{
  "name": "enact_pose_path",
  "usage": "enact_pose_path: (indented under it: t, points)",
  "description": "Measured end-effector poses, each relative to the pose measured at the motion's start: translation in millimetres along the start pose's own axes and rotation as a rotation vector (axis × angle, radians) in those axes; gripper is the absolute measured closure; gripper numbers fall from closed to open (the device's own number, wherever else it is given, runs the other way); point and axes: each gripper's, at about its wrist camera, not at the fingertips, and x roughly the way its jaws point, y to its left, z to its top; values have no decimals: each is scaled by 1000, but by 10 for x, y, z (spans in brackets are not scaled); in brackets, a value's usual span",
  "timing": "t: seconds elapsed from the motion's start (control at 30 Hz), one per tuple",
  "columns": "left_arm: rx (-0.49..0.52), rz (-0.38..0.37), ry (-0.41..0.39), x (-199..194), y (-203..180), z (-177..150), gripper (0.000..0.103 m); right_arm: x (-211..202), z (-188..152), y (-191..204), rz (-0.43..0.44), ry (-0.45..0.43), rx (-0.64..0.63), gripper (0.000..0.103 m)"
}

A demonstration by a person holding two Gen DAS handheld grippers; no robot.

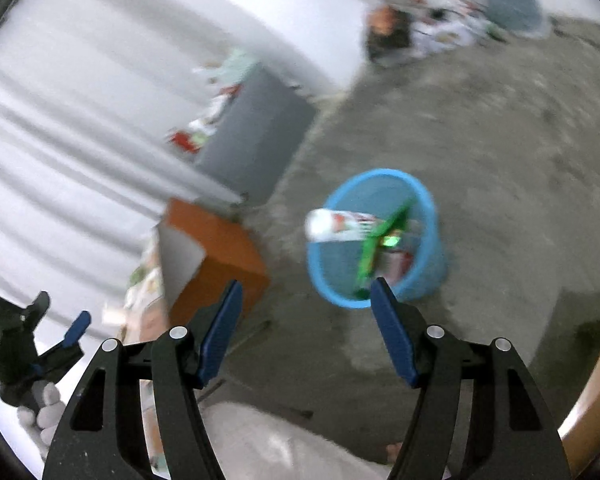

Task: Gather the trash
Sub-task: 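Move both empty grippers back toward the table, then grasp the pink snack bag with the left gripper while the right gripper grasps the white cable box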

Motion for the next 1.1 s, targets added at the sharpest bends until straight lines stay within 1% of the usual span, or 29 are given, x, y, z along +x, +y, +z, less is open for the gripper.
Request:
enact_pose_path:
  t: [0.07, 0.1, 0.13, 0.2, 0.27, 0.3, 0.37, 0.4, 0.47, 0.5, 0.6, 0.67, 0.77, 0.87, 0.9, 0.93, 0.97, 1.03, 1.1]
  points:
    - [-3, 38, -48, -338, 125, -117, 26, -31, -43, 270, 42, 10, -80, 37]
    - [-8, 65, -79, -570, 217, -211, 24, -34, -66, 361, 57, 14, -103, 35]
    - [-14, 86, -101, -733, 290, -289, 22, -35, -98, 516, 90, 28, -138, 34]
    - [-35, 127, -147, -1052, 444, -453, 21, -5, -134, 671, 123, 52, -167, 34]
    - [-56, 192, -195, -1408, 646, -666, 19, 44, -220, 913, 171, 93, -215, 34]
    - [-72, 237, -217, -1602, 764, -796, 18, 67, -292, 1050, 188, 119, -243, 34]
    - [-101, 305, -244, -1875, 945, -1001, 17, 100, -421, 1285, 218, 164, -293, 33]
    - [-115, 329, -252, -1981, 1029, -1093, 16, 133, -494, 1369, 227, 185, -316, 33]
    - [-160, 411, -264, -2209, 1250, -1307, 15, 185, -644, 1521, 235, 225, -355, 32]
    - [-183, 439, -268, -2305, 1351, -1393, 15, 233, -738, 1642, 248, 254, -375, 32]
    - [-282, 513, -273, -2521, 1678, -1641, 15, 336, -993, 1989, 291, 339, -417, 31]
    - [-326, 569, -262, -2573, 1817, -1726, 15, 468, -1198, 2233, 311, 403, -468, 31]
    - [-393, 640, -242, -2619, 2027, -1844, 15, 687, -1594, 2674, 328, 502, -574, 31]
    - [-468, 678, -262, -2766, 2232, -1942, 15, 889, -2109, 3127, 313, 579, -726, 31]
    - [-480, 689, -268, -2811, 2276, -1965, 15, 938, -2268, 3252, 305, 594, -776, 31]
    - [-490, 697, -273, -2844, 2319, -1994, 15, 1007, -2484, 3408, 299, 607, -854, 29]
    - [-498, 704, -277, -2878, 2347, -2011, 15, 1038, -2640, 3523, 294, 607, -914, 28]
    - [-517, 714, -289, -2955, 2420, -2041, 15, 1140, -2936, 3713, 249, 589, -1028, 26]
    - [-535, 715, -298, -3010, 2507, -2055, 15, 1299, -3127, 3841, 211, 595, -1082, 26]
